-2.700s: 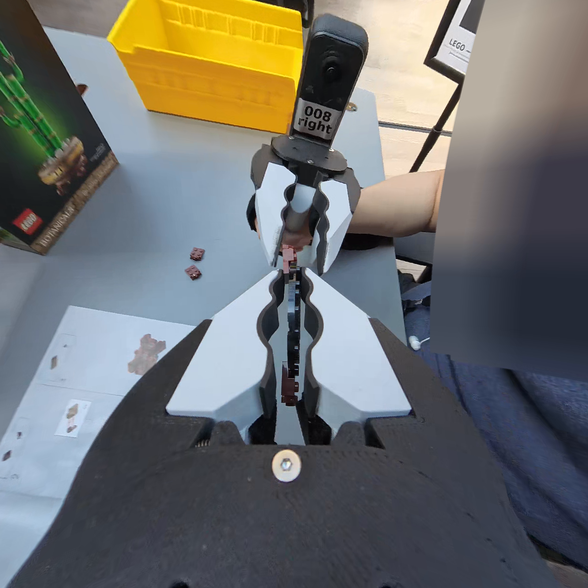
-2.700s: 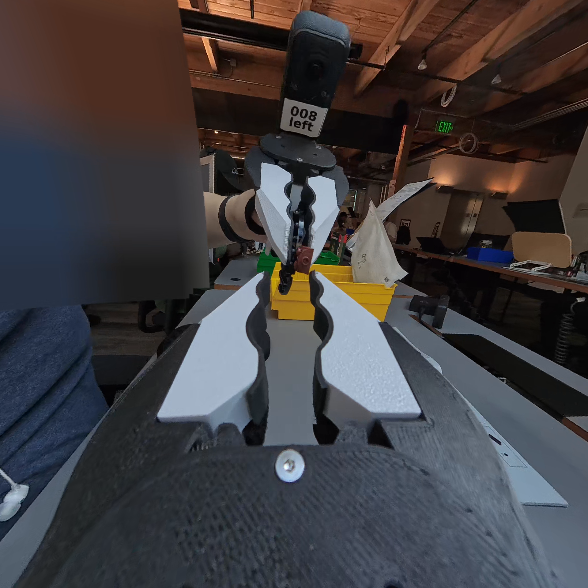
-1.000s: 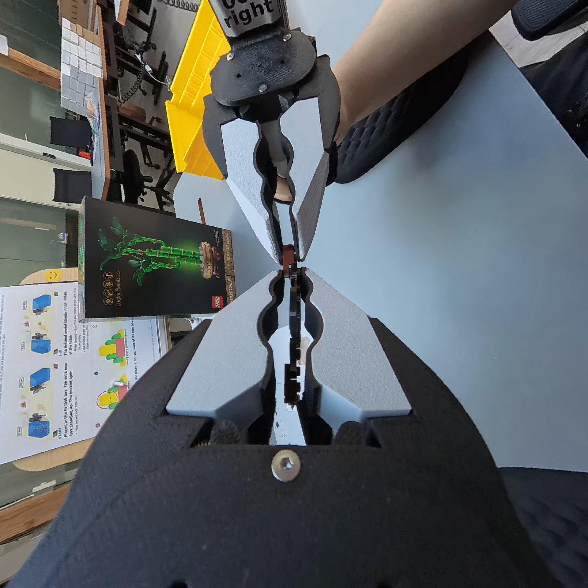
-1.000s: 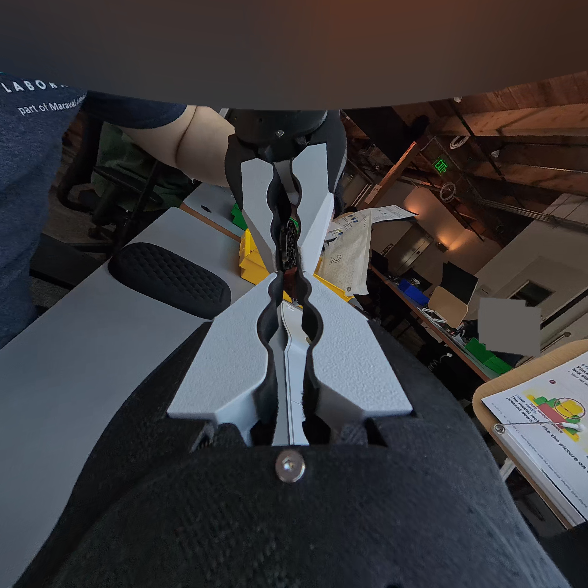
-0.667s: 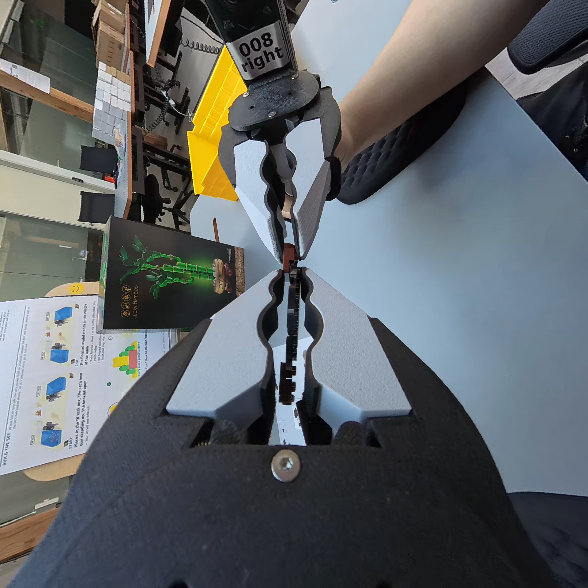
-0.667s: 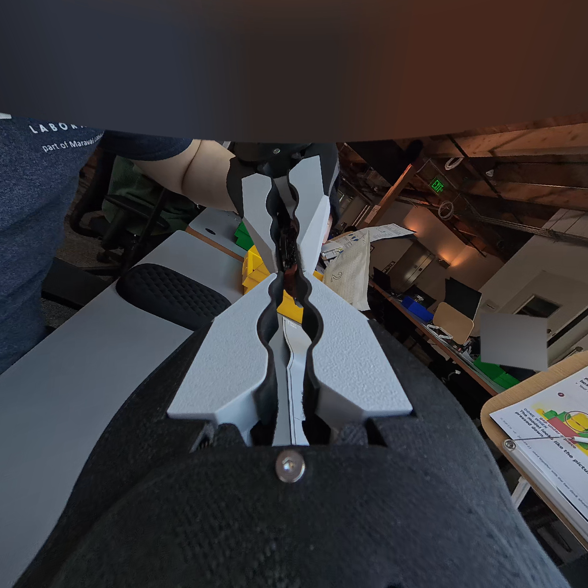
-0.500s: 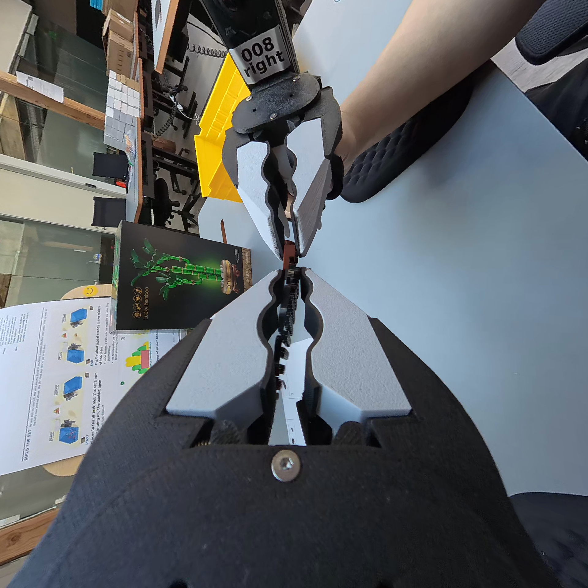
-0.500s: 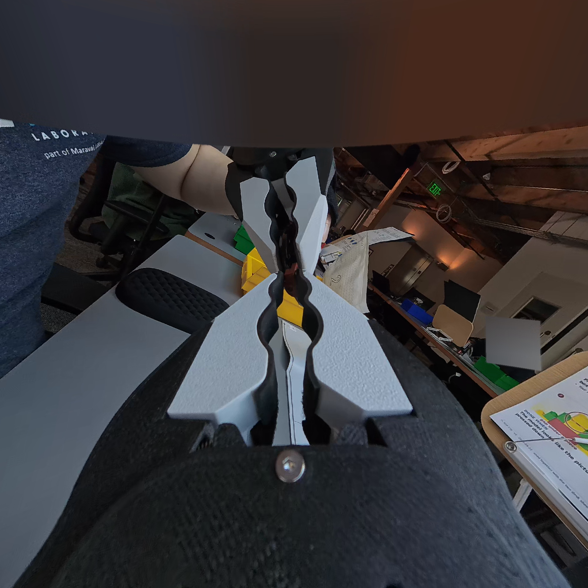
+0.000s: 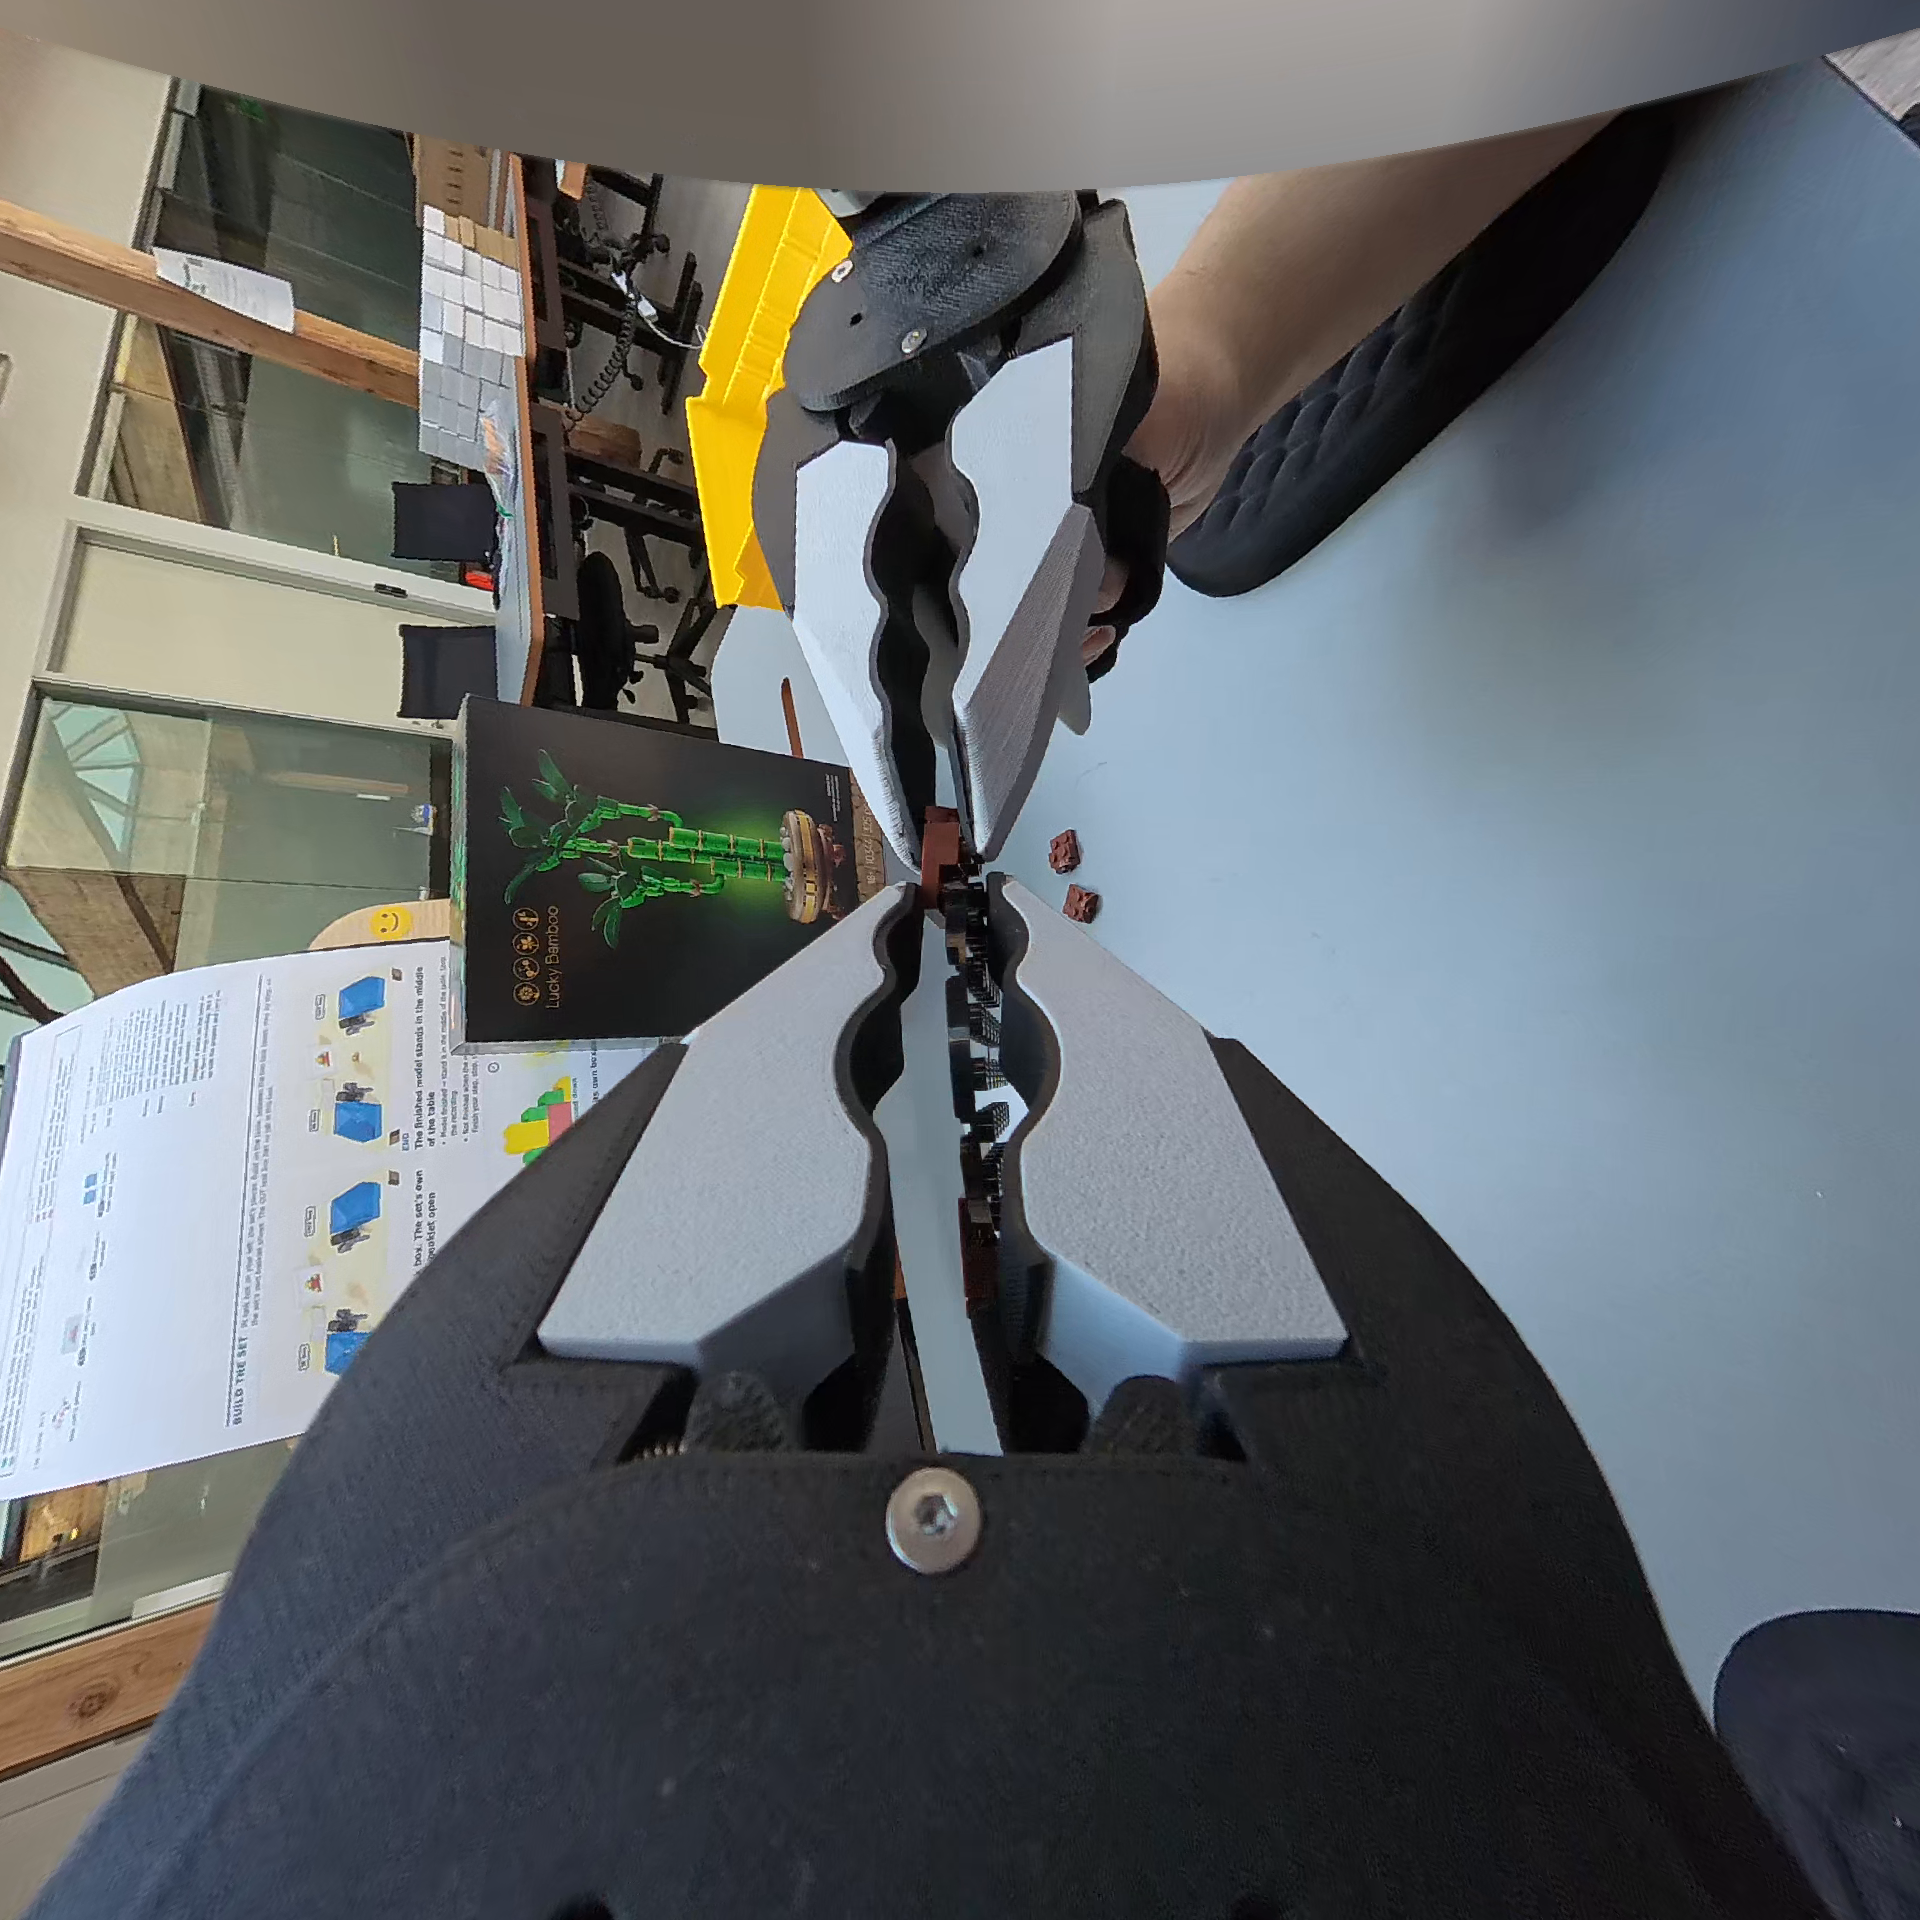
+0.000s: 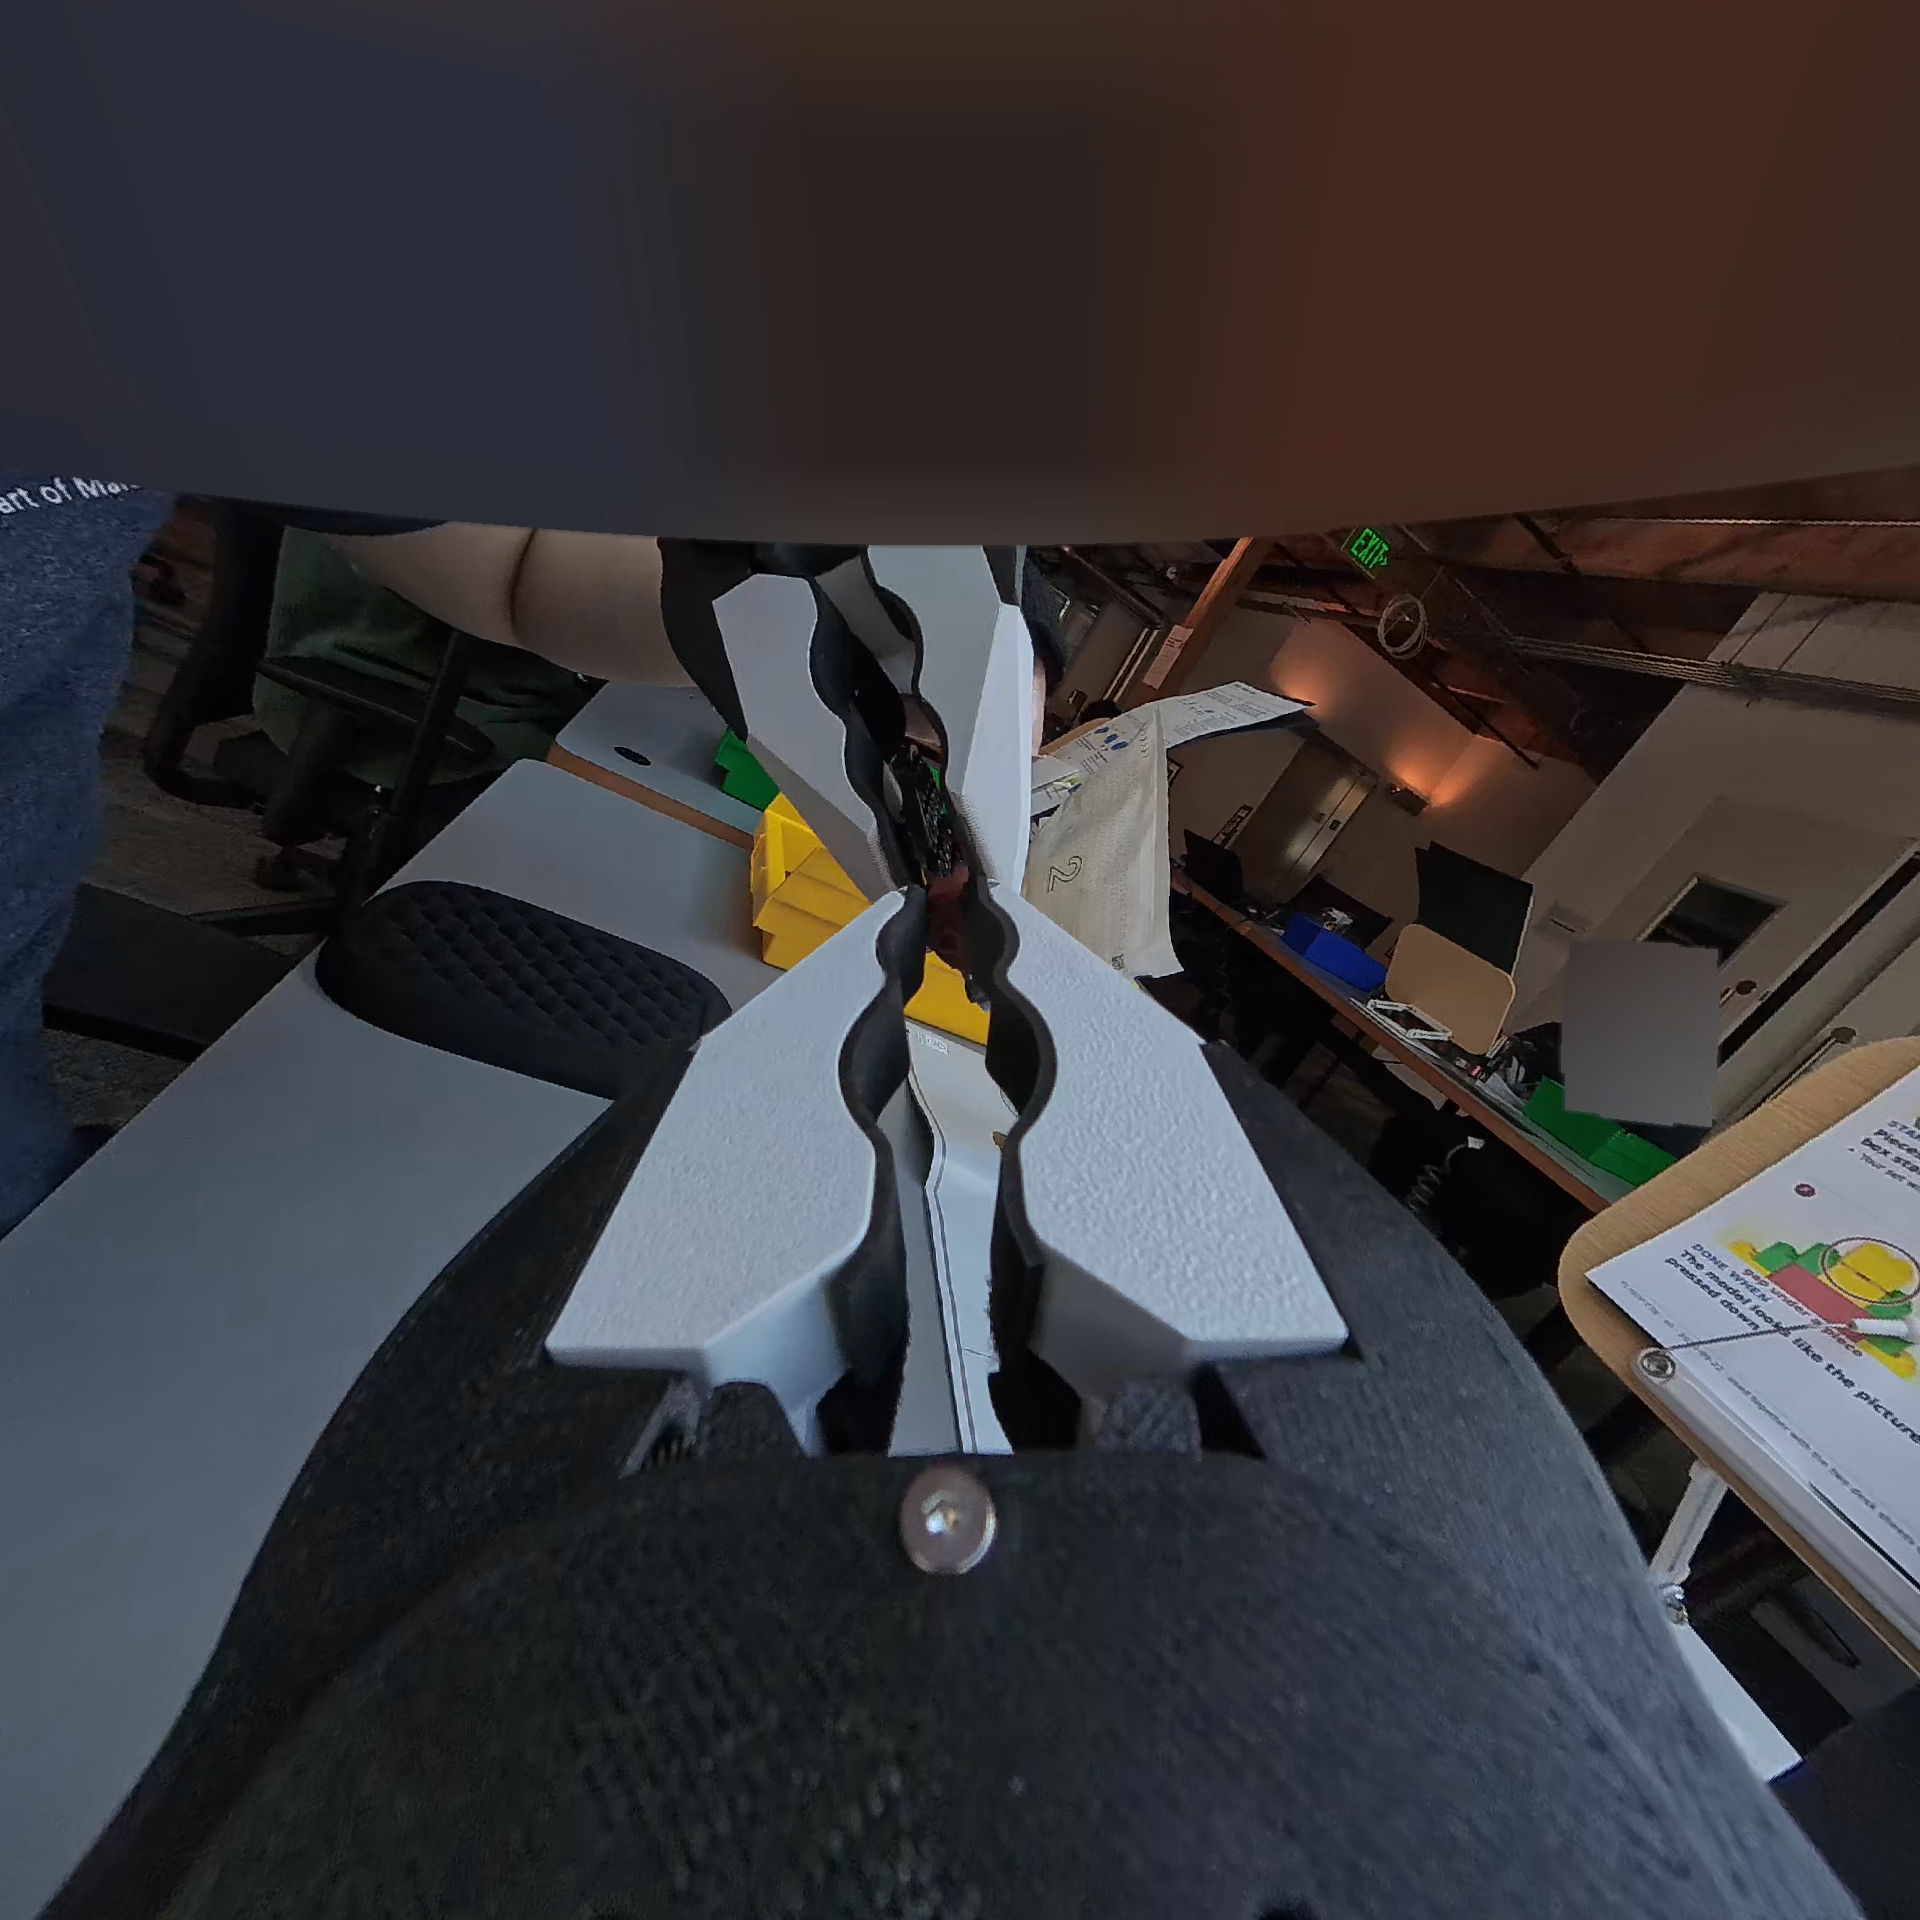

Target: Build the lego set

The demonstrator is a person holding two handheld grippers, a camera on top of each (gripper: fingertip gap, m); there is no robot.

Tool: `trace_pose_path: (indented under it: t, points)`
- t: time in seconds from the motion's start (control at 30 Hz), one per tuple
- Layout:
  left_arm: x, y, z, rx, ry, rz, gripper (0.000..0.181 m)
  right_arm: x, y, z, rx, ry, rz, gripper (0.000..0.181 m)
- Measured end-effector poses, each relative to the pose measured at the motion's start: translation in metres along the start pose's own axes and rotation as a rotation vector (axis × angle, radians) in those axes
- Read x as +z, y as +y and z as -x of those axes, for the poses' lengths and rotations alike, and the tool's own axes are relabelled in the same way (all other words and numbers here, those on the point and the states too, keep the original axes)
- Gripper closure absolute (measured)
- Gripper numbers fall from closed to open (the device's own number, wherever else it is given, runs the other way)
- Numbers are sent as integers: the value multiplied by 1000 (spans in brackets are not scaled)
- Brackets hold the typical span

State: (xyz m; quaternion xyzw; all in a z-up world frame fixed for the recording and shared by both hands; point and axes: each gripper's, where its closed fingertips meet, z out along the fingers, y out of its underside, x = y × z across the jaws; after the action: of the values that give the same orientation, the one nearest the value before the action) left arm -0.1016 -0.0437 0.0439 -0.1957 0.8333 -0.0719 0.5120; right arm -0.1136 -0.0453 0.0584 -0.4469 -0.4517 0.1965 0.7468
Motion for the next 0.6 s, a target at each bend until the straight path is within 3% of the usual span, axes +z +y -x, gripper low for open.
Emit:
trace_pose_path:
  t: [0.3,0.6]
  points:
    - [6,13,-7,-159,117,53,174,3,15,-2,190,-58,64,173]
    - [9,6,6,-541,178,-111,174,-4,6,-18,299,-19,-56,173]
